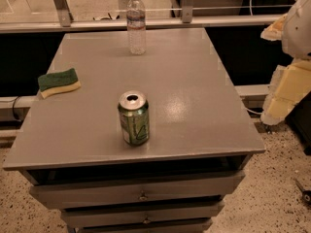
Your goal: Move water bottle near green can
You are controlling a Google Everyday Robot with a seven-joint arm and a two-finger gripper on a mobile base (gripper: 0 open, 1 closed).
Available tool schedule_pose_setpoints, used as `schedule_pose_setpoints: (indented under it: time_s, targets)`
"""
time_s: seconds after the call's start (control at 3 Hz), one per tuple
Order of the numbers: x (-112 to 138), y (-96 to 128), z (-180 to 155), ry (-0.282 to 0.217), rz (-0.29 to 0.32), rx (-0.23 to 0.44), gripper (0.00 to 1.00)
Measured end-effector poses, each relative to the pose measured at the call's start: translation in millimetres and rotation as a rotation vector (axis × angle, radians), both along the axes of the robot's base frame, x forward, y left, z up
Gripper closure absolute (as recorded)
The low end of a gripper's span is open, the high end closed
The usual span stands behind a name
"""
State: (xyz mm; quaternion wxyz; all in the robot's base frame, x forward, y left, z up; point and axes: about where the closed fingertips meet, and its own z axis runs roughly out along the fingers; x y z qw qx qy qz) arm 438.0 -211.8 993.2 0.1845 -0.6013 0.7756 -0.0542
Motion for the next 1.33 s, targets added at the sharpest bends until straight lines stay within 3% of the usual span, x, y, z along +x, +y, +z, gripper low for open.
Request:
schedule_pose_setpoints:
  time_s: [0.67,1.0,1.33]
  targets:
    - [6,3,-4,-0.001,0.015,0.033,0.00]
    - [47,14,-20,-0.028,0.052,0.140,0.00]
    - [134,43,-41,-0.101,0.092,0.283,0.00]
